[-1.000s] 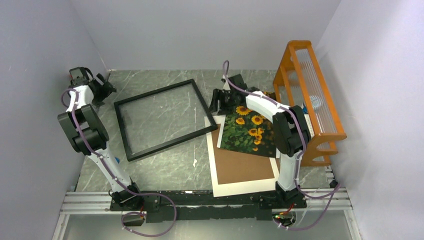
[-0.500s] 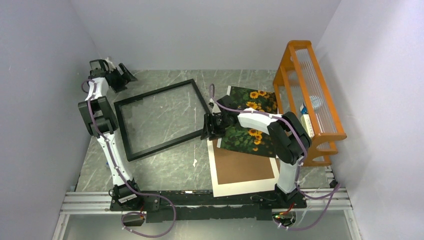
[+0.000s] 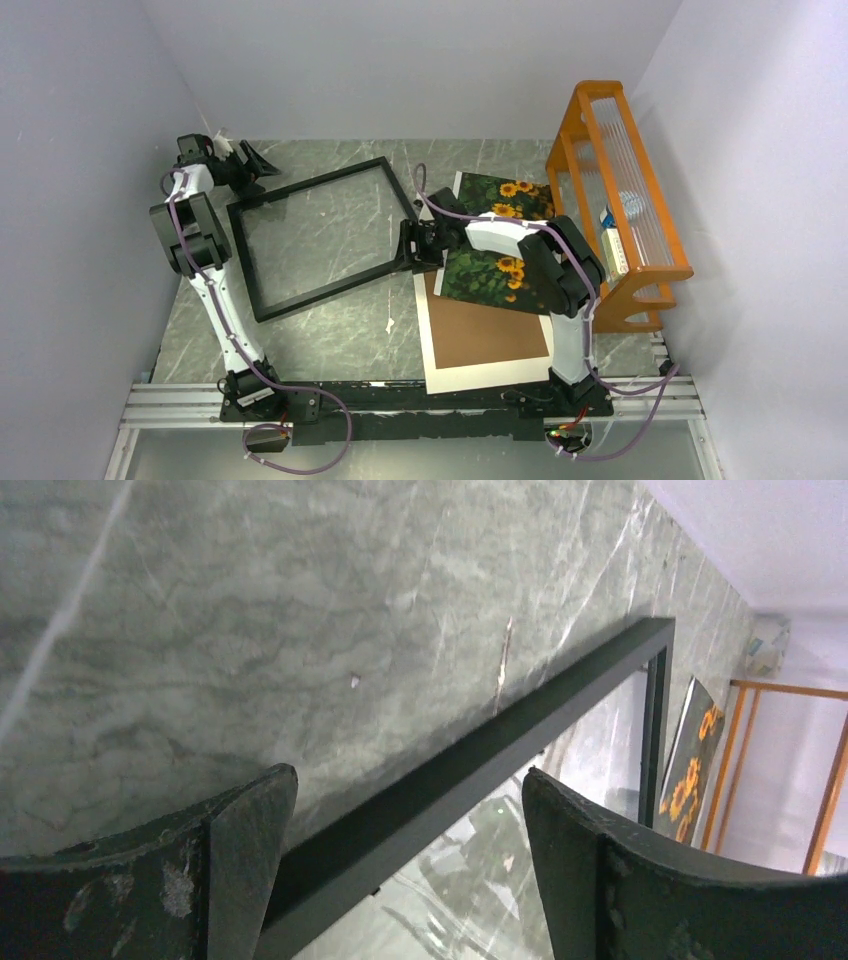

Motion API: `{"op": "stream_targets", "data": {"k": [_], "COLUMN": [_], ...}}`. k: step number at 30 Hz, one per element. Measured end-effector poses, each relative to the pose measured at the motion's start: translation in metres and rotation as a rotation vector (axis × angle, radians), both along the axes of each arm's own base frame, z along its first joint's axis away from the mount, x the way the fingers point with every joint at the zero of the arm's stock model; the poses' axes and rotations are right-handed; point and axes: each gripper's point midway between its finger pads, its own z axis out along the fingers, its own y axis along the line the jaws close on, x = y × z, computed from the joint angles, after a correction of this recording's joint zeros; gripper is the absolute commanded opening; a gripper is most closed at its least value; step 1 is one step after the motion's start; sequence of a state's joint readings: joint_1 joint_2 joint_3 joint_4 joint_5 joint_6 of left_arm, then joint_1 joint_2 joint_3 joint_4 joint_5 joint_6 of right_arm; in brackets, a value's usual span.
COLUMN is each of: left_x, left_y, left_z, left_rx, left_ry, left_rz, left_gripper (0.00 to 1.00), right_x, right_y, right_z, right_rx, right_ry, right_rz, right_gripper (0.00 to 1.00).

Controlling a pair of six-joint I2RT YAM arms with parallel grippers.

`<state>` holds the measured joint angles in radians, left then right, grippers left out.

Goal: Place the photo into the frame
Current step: Adjust the photo frame at the center of the board.

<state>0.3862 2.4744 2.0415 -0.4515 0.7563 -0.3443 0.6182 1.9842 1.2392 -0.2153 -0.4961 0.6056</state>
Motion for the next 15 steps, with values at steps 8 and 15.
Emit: {"op": "stream_targets", "data": {"k": [8,15], "left_x": [-0.024,-0.062], "left_y": [0.011,0.024], "left_z": [0.002,-0.003], "left_rx": [-0.03,-0.054], "left_ry": [0.056,0.176], "left_rz": [-0.002,0.048], "left_gripper": [0.89,0.89], "right_x": [0.031,0.086], "right_y": [0.013,0.018], "right_z": [0.004,0.006], "right_rx": [0.034,0.086], "right_ry": [-0.019,-0.04], "right_rz": [-0.036,-0.118], "right_gripper": [0.73,0.73]}}
